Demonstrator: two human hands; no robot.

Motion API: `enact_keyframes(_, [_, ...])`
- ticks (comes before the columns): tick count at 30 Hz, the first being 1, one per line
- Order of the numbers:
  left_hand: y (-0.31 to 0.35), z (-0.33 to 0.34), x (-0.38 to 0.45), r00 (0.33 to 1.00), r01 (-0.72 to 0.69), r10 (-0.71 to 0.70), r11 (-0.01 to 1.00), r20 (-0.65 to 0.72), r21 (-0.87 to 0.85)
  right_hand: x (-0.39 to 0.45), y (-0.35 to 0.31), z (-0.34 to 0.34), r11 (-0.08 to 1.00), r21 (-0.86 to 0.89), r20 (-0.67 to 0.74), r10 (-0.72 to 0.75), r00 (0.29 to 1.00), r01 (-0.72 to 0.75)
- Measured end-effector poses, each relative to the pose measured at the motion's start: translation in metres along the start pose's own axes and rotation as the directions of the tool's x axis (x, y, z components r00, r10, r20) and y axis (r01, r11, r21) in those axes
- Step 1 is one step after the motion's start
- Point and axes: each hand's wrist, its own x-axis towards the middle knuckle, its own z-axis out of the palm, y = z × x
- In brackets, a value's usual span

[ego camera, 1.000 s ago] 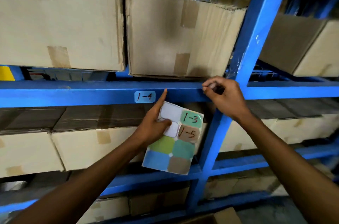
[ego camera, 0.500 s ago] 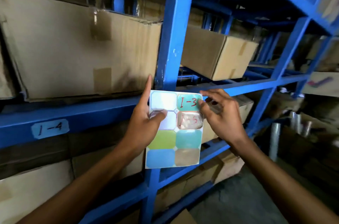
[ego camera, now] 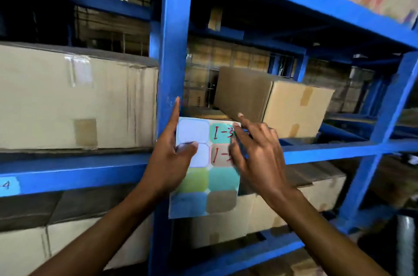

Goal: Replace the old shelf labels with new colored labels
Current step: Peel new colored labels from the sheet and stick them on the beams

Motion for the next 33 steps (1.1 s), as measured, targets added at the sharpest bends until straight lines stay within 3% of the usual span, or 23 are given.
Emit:
enact_keyframes(7, [0.018, 0.023, 0.03, 0.997, -0.07, 0.077, 0.969, -0.02, 0.238, 0.032, 0.029, 0.0, 0.932, 0.345, 0.014, 0.114, 0.993, -0.112])
enact_keyframes(11, [0.042, 0.029, 0.063, 0.981, -0.189, 0.179, 0.855, 0.068, 0.482, 0.064, 0.026, -0.014, 0.835, 0.518, 0.025, 0.202, 0.979, -0.186])
enact_keyframes(16, [0.072, 0.043, 0.109, 0.965, -0.257, 0.244, 0.797, 0.097, 0.547, 0.109, 0.039, -0.037, 0.705, 0.677, -0.033, 0.316, 0.948, -0.211])
enact_keyframes(22, [0.093, 0.075, 0.161, 0.915, -0.375, 0.388, 0.723, 0.108, 0.58, 0.171, 0.115, -0.055, 0.663, 0.737, -0.16, 0.359, 0.919, -0.131])
enact_keyframes(28, [0.101, 0.128, 0.214, 0.906, -0.387, 0.397, 0.64, 0.146, 0.663, 0.235, 0.215, -0.056, 0.6, 0.784, -0.165, 0.45, 0.878, -0.16])
enact_keyframes(33, [0.102, 0.169, 0.248, 0.904, -0.369, 0.4, 0.546, 0.152, 0.752, 0.272, 0.261, -0.046, 0.625, 0.771, -0.196, 0.414, 0.889, -0.121])
